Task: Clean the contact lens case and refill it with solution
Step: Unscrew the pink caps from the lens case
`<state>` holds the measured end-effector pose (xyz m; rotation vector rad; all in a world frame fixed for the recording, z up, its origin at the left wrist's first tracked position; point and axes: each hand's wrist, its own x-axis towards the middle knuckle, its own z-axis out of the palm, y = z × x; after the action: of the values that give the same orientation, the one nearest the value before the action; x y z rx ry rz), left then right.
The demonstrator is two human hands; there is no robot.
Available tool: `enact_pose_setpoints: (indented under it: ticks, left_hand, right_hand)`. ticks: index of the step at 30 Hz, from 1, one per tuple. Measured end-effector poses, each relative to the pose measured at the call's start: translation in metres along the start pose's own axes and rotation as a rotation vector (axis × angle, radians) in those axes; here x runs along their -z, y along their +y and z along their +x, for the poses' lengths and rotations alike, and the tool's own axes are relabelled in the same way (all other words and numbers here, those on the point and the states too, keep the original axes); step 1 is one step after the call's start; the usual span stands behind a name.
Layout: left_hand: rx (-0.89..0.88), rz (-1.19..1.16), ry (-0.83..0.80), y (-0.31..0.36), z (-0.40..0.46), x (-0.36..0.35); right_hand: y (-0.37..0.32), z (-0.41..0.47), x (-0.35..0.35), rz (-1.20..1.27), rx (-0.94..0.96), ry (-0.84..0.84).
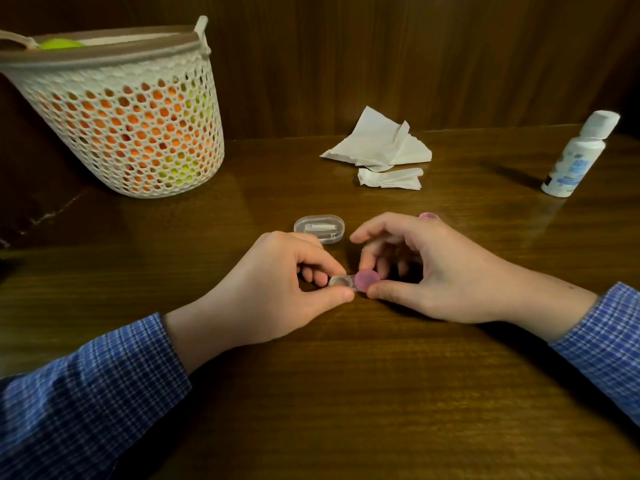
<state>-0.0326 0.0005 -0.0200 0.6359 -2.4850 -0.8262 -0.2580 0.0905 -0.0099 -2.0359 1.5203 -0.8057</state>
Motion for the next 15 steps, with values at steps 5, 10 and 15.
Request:
enact_pose_setpoints:
  ticks: [5,10,15]
  left_hand:
    - [-0.002,0.014,0.001,0.0007,0.0000,0.0004]
    - [-0.002,0.016,-0.004,0.0014,0.0008,0.0006]
    - [-0.003,0.012,-0.015,0.0019,0.0003,0.0013]
  right_hand:
    - [0.0009,-0.0020,-0.0069,-0.053,-0.001,0.064]
    - [-0.0007,0.0001,-0.0067,-0.045,-0.009,0.065]
    - [-0.0049,-0.0006,-0.0003,0.005,-0.003,-0.006]
